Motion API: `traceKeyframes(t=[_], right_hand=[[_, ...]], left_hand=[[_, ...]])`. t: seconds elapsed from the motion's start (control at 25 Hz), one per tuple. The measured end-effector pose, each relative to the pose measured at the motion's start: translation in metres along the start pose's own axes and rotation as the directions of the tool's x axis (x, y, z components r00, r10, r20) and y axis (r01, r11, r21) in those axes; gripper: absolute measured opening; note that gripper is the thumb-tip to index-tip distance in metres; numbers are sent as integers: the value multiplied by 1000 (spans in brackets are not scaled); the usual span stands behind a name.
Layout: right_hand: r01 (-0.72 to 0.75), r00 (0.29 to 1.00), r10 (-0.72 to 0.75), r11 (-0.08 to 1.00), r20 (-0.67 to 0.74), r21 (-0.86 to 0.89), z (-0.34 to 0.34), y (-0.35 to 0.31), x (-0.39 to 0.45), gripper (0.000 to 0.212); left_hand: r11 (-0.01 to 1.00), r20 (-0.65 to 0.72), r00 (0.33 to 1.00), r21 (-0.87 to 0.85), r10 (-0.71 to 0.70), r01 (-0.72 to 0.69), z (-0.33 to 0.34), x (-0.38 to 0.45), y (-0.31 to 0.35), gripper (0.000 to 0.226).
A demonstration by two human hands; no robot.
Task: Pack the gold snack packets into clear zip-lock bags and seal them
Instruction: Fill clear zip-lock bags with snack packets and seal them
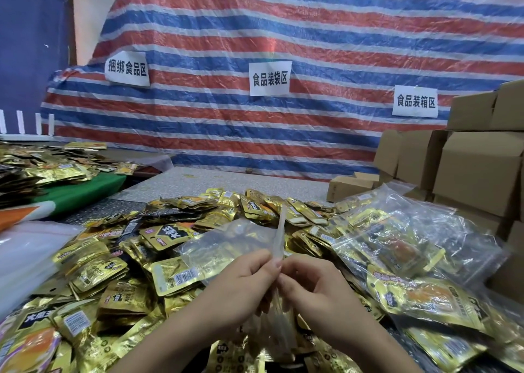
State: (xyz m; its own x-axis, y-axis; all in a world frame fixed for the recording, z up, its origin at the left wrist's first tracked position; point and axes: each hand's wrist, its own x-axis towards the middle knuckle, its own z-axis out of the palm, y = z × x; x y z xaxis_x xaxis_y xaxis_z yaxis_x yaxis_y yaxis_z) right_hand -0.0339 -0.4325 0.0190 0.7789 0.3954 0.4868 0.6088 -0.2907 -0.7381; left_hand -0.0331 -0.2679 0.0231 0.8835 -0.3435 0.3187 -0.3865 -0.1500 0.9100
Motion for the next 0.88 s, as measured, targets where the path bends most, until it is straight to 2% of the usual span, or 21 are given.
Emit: traceKeyframes(t=[0.12,0.2,0.32,0.44,0.48,0.56,0.64,0.72,0.88], right_hand=[[-63,998,65,989,-6,137,-2,5,1,18],[-114,992,121,970,-21,213,1,6,1,21],[-174,956,231,943,-179,284,-2,4,5,22],[-210,810,379,900,-447,382,-22,7,7,36],[-213,760,389,906,-521,366,-26,9,7,38],[-228,704,312,950,-639,213,-28,11,5,36],[-248,702,217,967,-678,53,-24,11,3,33],[-249,735,188,968,-652,-1,-23,13,3,32],[-276,869,200,955,-453,-108,-14,14,3,32]], left_hand=[[998,17,1000,-61,12,-11,0,0,-1,32],[999,-11,1000,-34,27,-28,0,2,-3,32],[998,-131,991,62,33,-25,-5,6,-8,35],[997,-296,955,78,5,20,-22,11,-10,40],[995,-325,946,96,7,25,-26,12,-11,42],[984,-364,930,178,43,24,-27,11,-12,41],[967,-421,901,254,108,3,-22,9,-13,36],[960,-467,872,278,147,-13,-19,8,-12,33],[954,-515,835,296,194,-39,-21,10,-12,35]])
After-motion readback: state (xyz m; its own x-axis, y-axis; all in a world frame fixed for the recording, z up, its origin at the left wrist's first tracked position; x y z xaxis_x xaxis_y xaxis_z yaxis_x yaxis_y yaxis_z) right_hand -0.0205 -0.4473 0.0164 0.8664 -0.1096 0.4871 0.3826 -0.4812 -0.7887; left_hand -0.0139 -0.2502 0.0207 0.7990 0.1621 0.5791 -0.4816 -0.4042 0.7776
